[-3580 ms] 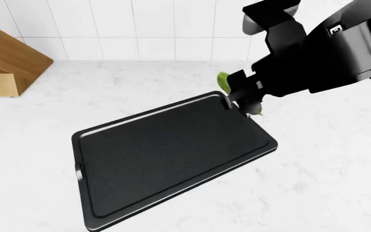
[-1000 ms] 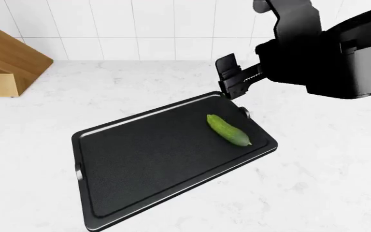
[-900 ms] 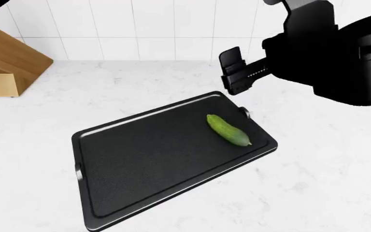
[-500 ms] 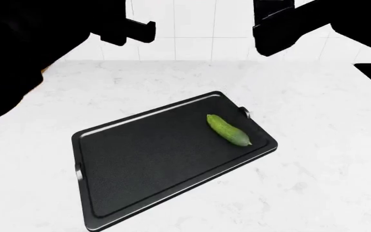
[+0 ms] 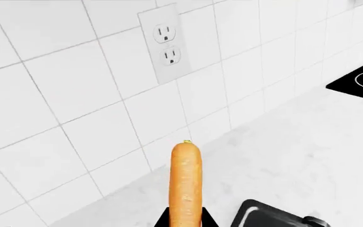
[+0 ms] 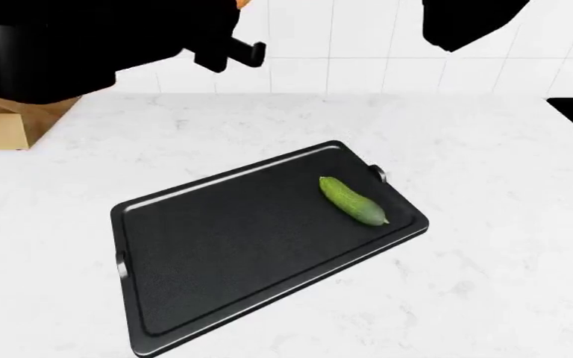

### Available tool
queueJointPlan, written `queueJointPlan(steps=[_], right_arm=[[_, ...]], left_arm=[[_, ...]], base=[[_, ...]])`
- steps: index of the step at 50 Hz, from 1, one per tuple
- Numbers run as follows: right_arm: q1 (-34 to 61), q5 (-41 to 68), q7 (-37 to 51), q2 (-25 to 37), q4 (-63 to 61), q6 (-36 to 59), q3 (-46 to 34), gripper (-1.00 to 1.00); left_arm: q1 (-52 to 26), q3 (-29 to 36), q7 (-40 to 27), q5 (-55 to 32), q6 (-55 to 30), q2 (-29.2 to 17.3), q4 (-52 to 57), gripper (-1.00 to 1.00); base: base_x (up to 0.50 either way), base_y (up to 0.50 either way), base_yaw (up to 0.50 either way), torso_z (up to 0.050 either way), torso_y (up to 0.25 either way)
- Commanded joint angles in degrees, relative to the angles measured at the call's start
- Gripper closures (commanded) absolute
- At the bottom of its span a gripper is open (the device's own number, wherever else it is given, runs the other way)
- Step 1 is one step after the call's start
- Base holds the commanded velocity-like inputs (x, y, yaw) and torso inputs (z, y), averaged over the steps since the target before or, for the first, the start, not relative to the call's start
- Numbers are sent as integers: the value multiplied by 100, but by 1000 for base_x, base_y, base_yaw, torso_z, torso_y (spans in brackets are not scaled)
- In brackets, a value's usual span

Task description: Place the two vegetables and bowl onto the tray for setting up a vegetable dip station.

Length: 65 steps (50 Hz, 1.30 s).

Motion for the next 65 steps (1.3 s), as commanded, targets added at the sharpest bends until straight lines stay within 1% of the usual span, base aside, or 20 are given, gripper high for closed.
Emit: queueJointPlan(steps=[1,5,14,22,32,45,53,65], right_arm=[[48,92,42,-17,-42,-8,12,-100],[42,100,54,-25,-45,-10,4,-100],[24,110,50,-32,-47,-12,-2,-100],[10,60,24,-36,-29,8,-3,-100],[1,47,21,-38,-17,21,-13,-100],[-37,-3,-1,-58,-12,54,-31,-100],[-41,-36,25,-54,7,92,-62,-100],[-50,-29,41,-58,15,100,-72,-100]], left_arm=[[-375,545,1242,691,-371,423,-1087,100],[-361,657,1347,773,-427,511,-1300,100],[-266,1110,1926,1212,-453,716,-1363,100],[-170,1246,2303,1419,-241,1051,-1626,100],[-45,1286,2548,1526,-3,1408,-1890,100],[143,1325,2584,1534,87,1572,-1925,100],[249,1336,2552,1554,147,1561,-1921,100],[613,1372,2360,1446,139,1449,-1610,100]], base=[[0,0,0,0,0],[0,0,0,0,0],[0,0,0,0,1],[0,0,0,0,0],[0,0,0,0,0],[0,0,0,0,0],[0,0,0,0,0],[0,0,0,0,1]])
